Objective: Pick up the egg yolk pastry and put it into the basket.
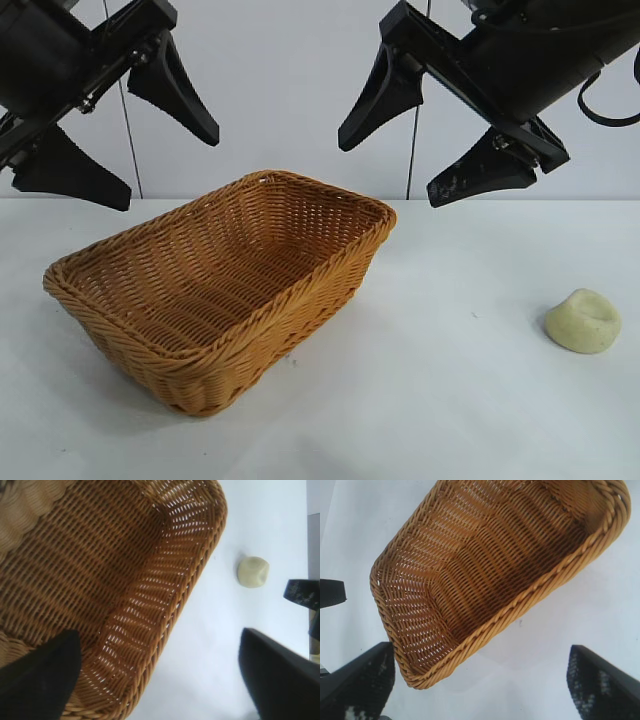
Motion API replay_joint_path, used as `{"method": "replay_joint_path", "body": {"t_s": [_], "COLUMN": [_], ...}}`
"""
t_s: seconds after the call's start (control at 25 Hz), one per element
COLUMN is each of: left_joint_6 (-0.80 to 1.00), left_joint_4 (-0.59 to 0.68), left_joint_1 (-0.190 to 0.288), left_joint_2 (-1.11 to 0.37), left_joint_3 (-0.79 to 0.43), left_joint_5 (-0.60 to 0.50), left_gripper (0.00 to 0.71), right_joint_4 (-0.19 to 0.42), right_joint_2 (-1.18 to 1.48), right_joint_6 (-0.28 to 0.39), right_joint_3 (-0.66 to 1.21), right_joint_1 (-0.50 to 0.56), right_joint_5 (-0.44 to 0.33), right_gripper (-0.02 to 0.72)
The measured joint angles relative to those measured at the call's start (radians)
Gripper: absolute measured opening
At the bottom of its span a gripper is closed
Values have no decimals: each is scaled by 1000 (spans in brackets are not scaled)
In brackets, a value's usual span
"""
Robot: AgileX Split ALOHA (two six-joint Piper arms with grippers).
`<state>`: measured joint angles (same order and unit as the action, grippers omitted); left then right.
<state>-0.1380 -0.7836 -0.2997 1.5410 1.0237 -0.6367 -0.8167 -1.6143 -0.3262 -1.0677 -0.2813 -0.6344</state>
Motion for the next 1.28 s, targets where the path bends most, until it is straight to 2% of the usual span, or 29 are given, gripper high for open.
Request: {"method": "replay_joint_path", "body": {"t_s": [1.12,1.28], "left_joint_6": [0,0], "left_joint_4": [-13,-15], "left_joint_1": [0,17], "left_joint_2": [0,-2], "left_joint_3": [0,0], "left_joint_5": [26,27], "left_gripper": [663,663], "right_joint_4": [0,-3], "right_joint_2": [0,0], "right_joint_6": [0,0], "right_joint_3": [0,0], "right_joint_1": [0,0], "right_joint_5": [-5,-12], "right_gripper": [642,642]}}
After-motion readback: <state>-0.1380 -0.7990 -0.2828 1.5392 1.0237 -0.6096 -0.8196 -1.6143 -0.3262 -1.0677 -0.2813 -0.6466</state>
